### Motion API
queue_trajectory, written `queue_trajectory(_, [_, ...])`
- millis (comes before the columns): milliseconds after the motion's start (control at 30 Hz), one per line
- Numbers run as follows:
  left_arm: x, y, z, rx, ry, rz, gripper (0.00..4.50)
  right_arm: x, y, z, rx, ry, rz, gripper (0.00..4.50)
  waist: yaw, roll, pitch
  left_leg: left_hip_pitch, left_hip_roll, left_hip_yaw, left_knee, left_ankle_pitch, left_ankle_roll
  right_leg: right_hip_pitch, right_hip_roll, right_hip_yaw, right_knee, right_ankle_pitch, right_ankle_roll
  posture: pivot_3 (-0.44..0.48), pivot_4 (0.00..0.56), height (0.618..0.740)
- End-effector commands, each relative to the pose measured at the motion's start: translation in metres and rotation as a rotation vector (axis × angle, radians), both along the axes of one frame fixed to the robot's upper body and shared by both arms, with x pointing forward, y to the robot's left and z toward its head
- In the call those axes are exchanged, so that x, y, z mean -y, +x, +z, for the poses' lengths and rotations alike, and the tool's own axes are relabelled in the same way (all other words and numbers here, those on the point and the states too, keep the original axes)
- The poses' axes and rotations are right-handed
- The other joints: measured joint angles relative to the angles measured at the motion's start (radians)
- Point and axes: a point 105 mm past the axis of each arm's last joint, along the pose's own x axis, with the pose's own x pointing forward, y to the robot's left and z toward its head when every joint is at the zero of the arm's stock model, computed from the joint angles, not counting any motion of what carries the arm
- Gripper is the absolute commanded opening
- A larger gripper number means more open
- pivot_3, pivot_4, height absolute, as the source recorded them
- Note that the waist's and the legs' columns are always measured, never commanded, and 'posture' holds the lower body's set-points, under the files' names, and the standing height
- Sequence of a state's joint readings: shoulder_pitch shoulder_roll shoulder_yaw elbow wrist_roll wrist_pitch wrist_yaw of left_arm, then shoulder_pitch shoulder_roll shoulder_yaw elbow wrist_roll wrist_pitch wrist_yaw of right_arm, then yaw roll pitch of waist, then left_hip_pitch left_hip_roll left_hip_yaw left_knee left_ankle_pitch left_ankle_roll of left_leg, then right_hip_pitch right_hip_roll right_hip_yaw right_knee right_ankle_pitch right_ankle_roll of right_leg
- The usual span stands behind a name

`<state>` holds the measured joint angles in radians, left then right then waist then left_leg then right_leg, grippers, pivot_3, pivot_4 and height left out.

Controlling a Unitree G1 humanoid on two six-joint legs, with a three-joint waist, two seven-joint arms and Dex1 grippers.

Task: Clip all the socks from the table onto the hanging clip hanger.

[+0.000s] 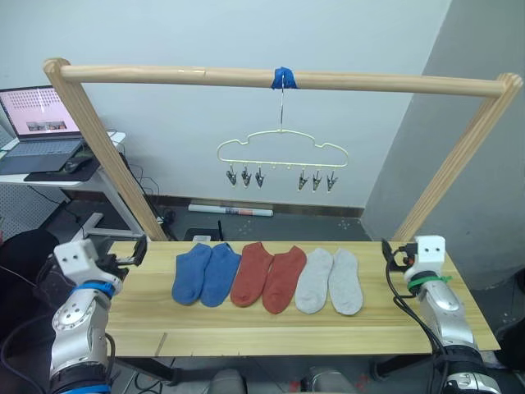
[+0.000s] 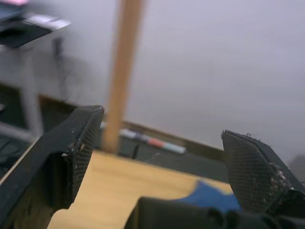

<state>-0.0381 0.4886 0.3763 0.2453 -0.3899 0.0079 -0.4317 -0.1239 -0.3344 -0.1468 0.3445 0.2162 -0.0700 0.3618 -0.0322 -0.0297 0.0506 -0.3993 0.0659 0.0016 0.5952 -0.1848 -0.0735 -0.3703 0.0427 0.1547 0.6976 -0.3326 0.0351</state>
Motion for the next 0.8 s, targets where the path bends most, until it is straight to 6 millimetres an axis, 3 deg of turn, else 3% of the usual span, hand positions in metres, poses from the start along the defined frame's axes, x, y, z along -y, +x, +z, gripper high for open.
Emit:
queue_trajectory(33, [0.049,0.015,0.042,0.089,0.050,-0.201,4.47,-0.055,0.001,0.051,0.076,0.096,0.328,4.50,0.000,0.001,0.006,0.000,0.000,0.000,0.000,0.000,0.000,0.000,0.000,0.000,0.000,0.000,0.000,0.065,0.075,0.740])
queue_trajectory(100, [0.077,0.026,0.055,0.118,0.057,-0.290,4.47,-0.090,-0.004,0.078,0.090,0.143,0.529,4.50,0.001,0.002,0.012,0.000,0.000,0.000,0.000,0.000,0.000,0.000,0.000,0.000,0.000,0.000,0.000,0.052,0.079,0.740])
queue_trajectory(167, [0.093,0.035,0.064,0.150,0.038,-0.337,4.47,-0.110,-0.008,0.093,0.095,0.146,0.652,4.50,0.001,0.003,0.018,0.000,-0.001,0.000,0.001,0.000,0.000,0.000,0.000,-0.001,0.000,0.000,0.000,0.045,0.082,0.740])
queue_trajectory(267, [0.105,0.051,0.070,0.175,0.015,-0.355,3.93,-0.138,-0.008,0.114,0.118,0.148,0.778,4.50,0.000,0.001,0.020,-0.001,-0.001,0.000,0.002,0.000,0.000,0.001,0.001,-0.001,-0.001,0.001,0.001,0.033,0.087,0.740])
queue_trajectory(400, [0.115,0.068,0.073,0.192,0.001,-0.357,2.75,-0.161,-0.005,0.130,0.146,0.158,0.848,4.50,-0.002,0.000,0.023,-0.003,-0.001,-0.001,0.002,0.000,0.000,-0.002,0.001,-0.001,-0.001,0.001,0.002,0.022,0.089,0.740])
queue_trajectory(633, [0.129,0.096,0.073,0.212,-0.020,-0.342,2.75,-0.196,0.002,0.154,0.205,0.175,0.924,4.50,-0.001,-0.004,0.032,-0.007,0.000,-0.003,0.002,0.000,0.000,-0.004,0.002,-0.002,-0.003,0.000,0.003,0.009,0.094,0.740])
queue_trajectory(800, [0.133,0.107,0.071,0.219,-0.010,-0.335,2.75,-0.208,0.003,0.162,0.230,0.163,0.947,4.50,-0.001,-0.005,0.034,-0.010,0.000,-0.004,0.003,0.000,0.000,-0.006,0.002,-0.003,-0.003,0.000,0.003,0.003,0.098,0.740])
